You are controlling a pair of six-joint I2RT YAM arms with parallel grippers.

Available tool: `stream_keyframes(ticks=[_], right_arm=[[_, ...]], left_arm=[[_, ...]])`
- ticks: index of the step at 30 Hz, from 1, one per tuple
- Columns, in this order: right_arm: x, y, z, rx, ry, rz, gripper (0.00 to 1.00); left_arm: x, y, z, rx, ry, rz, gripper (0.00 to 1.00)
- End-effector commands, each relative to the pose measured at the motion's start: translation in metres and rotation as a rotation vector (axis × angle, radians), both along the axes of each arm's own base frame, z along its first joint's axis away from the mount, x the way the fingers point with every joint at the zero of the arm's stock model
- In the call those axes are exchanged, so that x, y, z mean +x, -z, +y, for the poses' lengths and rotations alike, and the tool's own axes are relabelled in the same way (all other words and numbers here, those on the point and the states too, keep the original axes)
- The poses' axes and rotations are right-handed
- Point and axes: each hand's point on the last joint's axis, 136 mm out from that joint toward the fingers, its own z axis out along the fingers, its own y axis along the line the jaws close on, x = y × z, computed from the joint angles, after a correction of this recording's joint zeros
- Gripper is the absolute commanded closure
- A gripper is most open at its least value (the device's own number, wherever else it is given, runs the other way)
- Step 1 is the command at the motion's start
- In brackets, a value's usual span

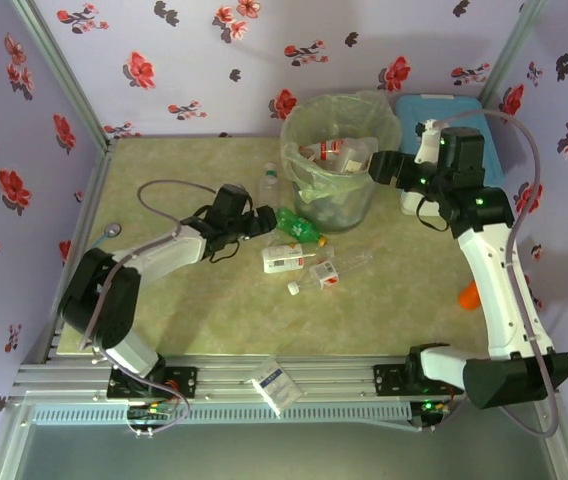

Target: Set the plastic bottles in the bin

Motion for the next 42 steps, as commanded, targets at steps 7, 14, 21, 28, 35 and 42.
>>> stream_keyframes(ticks=[7,14,21,28,35,42], right_arm=[[-0.006,-0.002,-0.01,-0.033,0.031,-0.027,0.14],[-0.007,-0.003,-0.01,-0.036,0.035,-0.034,0.14],[-0.009,-0.007,-0.012,-0.041,0.038,-0.042,0.14],[-0.009,-0.017,-0.009,-0.02,0.03,-0.056,0.14],[-0.009,-0.071,0.031,0.119,-0.103,-0.144,0.14],[-0.013,-0.075,0.121,0.071,-0.31,-0.15,0.15]], left_arm=[[0.003,0.033,-0.019,-0.221,-0.139,0.106,0.14],[0.001,0.052,-0.031,-0.29,-0.125,0.15,0.17],[0.0,0.056,-0.028,-0.285,-0.132,0.151,0.32],[0.001,0.04,-0.014,-0.241,-0.131,0.11,0.41],[0.003,-0.001,0.016,-0.195,-0.115,0.031,0.45],[-0.016,-0.056,0.034,-0.114,0.02,-0.14,0.48]])
